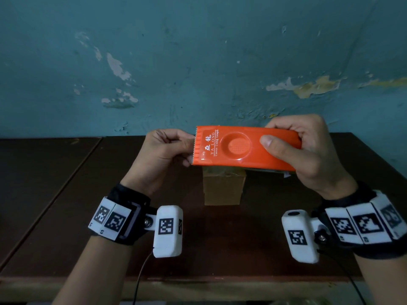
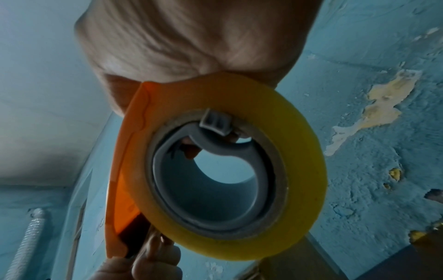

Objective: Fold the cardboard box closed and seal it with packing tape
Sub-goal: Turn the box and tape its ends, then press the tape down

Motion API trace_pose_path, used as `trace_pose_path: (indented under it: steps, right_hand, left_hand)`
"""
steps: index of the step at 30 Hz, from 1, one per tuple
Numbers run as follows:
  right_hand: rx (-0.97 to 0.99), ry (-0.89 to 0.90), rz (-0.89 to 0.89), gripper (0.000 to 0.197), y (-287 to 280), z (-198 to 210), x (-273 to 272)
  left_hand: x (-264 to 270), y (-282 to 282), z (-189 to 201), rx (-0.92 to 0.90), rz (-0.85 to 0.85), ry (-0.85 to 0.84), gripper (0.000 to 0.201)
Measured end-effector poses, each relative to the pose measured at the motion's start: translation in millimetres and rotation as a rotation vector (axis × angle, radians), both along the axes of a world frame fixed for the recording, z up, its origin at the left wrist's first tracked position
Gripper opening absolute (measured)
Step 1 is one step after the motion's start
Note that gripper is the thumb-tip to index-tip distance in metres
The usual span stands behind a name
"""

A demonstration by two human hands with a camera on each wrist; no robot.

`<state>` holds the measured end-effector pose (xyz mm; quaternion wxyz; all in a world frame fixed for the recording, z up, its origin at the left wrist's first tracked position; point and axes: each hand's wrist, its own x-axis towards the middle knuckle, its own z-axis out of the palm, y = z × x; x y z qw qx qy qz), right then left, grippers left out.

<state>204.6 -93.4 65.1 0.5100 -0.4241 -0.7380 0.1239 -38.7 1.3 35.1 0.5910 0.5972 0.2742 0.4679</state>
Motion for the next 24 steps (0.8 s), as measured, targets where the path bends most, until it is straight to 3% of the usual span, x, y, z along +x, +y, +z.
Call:
trace_pose_path:
  steps: [11,19,24]
  right_hand:
    - [-0.034,0.006,0.015,0.034,-2,3,2]
    - [-0.06,0.02,0.05,0.032,-7,8,5]
    - [-0.053,0.032,-0.002,0.04,-11,12,26]
  left_hand:
    - [-4,-2,5,0.048,0.011,-0.021,0.015]
    - [-5,-3,9,0.07,-0.015,-0.041,0.008]
    - [-25,7,9,0.061,0.073,-0.064,0.009]
